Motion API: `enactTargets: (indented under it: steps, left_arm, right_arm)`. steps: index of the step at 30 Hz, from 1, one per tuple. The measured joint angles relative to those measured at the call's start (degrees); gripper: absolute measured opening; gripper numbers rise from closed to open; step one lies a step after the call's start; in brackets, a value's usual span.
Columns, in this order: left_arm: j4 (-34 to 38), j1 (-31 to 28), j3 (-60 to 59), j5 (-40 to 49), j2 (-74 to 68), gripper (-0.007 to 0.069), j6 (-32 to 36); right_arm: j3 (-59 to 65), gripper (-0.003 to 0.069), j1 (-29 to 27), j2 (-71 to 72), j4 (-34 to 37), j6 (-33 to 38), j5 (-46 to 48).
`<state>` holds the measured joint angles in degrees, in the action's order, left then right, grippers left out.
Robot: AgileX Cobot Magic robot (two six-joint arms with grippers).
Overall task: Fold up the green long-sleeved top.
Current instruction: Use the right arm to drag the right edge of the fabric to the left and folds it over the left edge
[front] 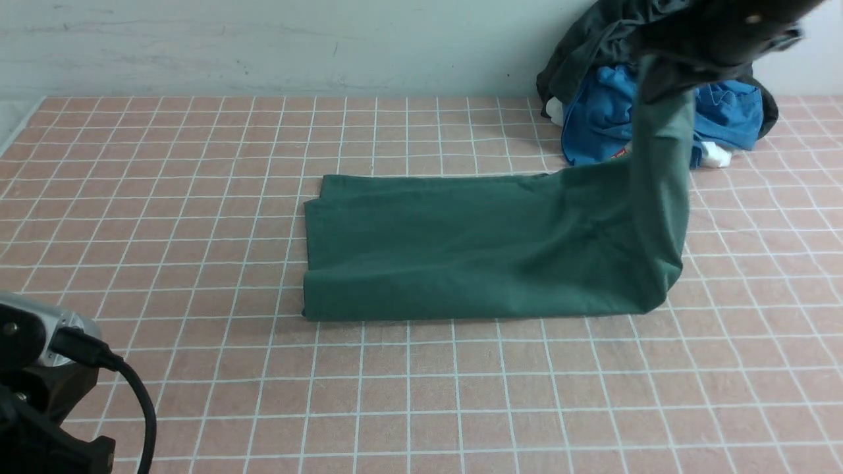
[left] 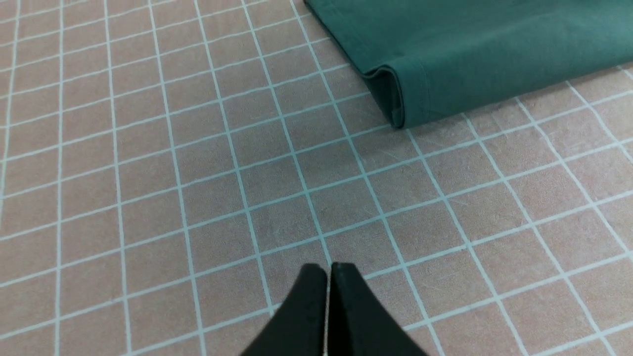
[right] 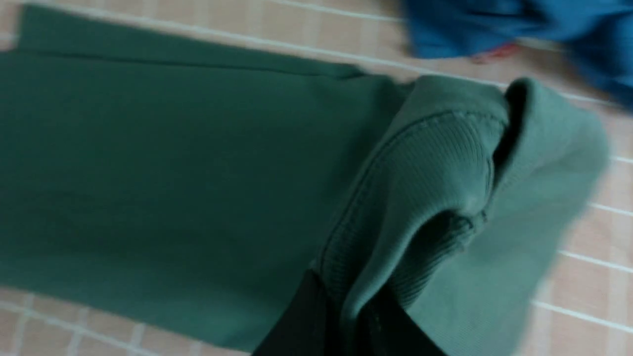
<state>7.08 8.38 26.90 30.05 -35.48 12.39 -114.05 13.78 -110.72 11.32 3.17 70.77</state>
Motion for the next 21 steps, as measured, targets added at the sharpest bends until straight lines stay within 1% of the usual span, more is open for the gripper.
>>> enactTargets:
  steps: [2,4,5,8,12,14,15,17,19,20,21]
  left_arm:
    - [0.0,0.0,0.0,0.0,0.0,-0.0003,0.0]
    - [0.0,0.0,0.0,0.0,0.0,-0.0003,0.0]
    - [0.0,0.0,0.0,0.0,0.0,-0.0003,0.0]
    - [0.0,0.0,0.0,0.0,0.0,-0.0003,0.0]
    - [0.0,0.0,0.0,0.0,0.0,-0.0003,0.0]
    - [0.0,0.0,0.0,-0.1,0.0,-0.0003,0.0]
    - [0.0,0.0,0.0,-0.1,0.0,-0.0003,0.0]
    - [0.0,0.0,0.0,-0.1,0.0,-0.0003,0.0]
    - [0.0,0.0,0.0,-0.1,0.0,-0.0003,0.0]
    - [0.0,0.0,0.0,-0.1,0.0,-0.0003,0.0]
    - [0.0,0.0,0.0,-0.1,0.0,-0.0003,0.0]
  right_arm:
    - [0.0,0.0027,5.2,-2.1,3.3,1.7,-3.7]
    - [0.0,0.0027,8.7,-4.0,5.7,2.6,-7.1]
    - [0.0,0.0027,11.4,-5.9,7.6,3.2,-9.9]
    - [0.0,0.0027,16.1,-9.6,10.7,4.8,-15.0]
    - [0.0,0.0029,20.5,-14.1,12.5,6.0,-22.2]
    - [0.1,0.0039,21.6,-16.0,13.1,6.6,-25.4]
    - [0.1,0.0041,21.6,-16.0,13.2,6.7,-25.4]
    - [0.1,0.0078,21.9,-17.1,14.2,6.9,-28.1]
    - [-0.4,0.0133,21.9,-17.2,14.6,7.1,-29.0]
    - [-0.7,0.0139,21.9,-17.2,14.6,7.2,-29.0]
    - [-2.7,0.0196,21.8,-17.2,14.3,8.0,-28.3]
